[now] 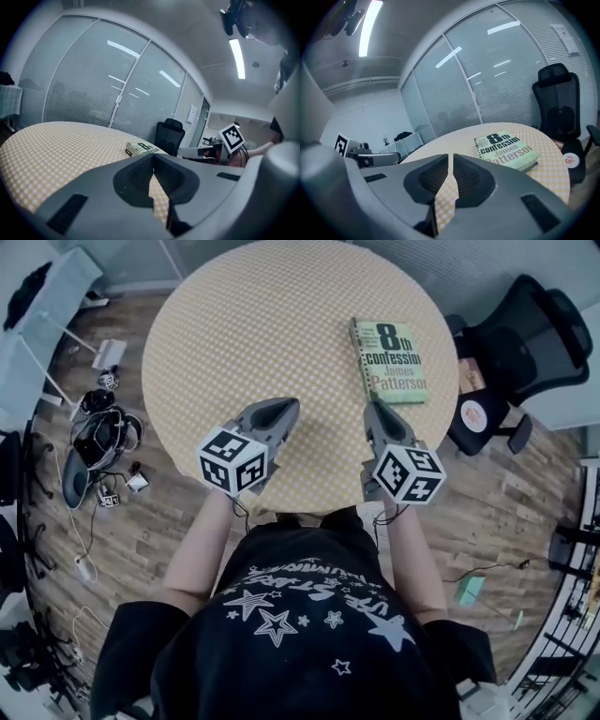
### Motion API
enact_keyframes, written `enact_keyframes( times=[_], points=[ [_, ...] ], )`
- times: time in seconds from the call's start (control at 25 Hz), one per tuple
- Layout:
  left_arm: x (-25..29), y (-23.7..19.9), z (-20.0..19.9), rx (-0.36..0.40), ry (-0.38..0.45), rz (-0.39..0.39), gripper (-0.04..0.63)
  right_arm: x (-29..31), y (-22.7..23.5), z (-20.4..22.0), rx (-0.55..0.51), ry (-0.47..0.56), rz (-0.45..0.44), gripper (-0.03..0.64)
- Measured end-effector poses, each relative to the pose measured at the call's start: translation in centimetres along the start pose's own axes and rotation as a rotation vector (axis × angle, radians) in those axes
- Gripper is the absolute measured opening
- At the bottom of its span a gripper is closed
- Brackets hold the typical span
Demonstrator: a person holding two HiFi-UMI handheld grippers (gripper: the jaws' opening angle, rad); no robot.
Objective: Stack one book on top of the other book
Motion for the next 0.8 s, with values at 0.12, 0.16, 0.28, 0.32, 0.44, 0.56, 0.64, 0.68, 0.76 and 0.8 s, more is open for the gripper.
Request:
enact_keyframes(
  times=[0.12,0.16,0.28,0.32,0.44,0.56,0.64,0.68,0.76,0.8],
  points=[
    [-1.4,0.5,0.1,0.085,-0.025,0.046,0.009,-1.1,-1.4,1.0,0.003,0.002,0.014,0.048],
    [-1.6,0.7,0.1,0.099,-0.029,0.055,0.009,-1.5,-1.6,1.1,0.003,0.002,0.015,0.048],
    [-1.7,1.4,0.0,0.089,-0.016,0.070,0.009,-2.6,-1.8,1.1,0.007,0.010,0.018,0.048],
    [-1.7,1.8,-0.1,0.082,-0.009,0.072,0.009,-3.0,-1.7,1.0,0.007,0.013,0.019,0.048],
    [-1.3,3.5,-0.4,0.066,0.008,0.074,0.009,-4.5,-1.0,0.6,0.013,0.022,0.017,0.048],
    [-1.7,5.4,-0.5,0.119,-0.030,0.056,0.009,-5.8,-0.4,0.8,0.040,0.030,0.006,0.048],
    [-2.0,6.1,-0.3,0.149,-0.060,0.027,0.009,-6.2,0.1,1.1,0.061,0.033,-0.006,0.048],
    [-2.1,6.4,-0.3,0.139,-0.062,0.016,0.009,-6.4,0.4,1.2,0.072,0.035,-0.015,0.048],
    [-2.4,7.2,-0.1,0.111,-0.054,0.000,0.009,-6.7,1.0,1.7,0.090,0.035,-0.036,0.048],
    [-2.5,7.7,-0.1,0.105,-0.050,-0.006,0.009,-6.8,1.2,1.9,0.097,0.033,-0.045,0.048]
  ],
)
Point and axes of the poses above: the fingertips, and each gripper's own axes: x forward along the fingers, y to its right, z out of its underside, the point moved 7 cm from there along -x, backward along the fingers, and after that the axes turned 4 degrees about y, right-handed, at the moved point
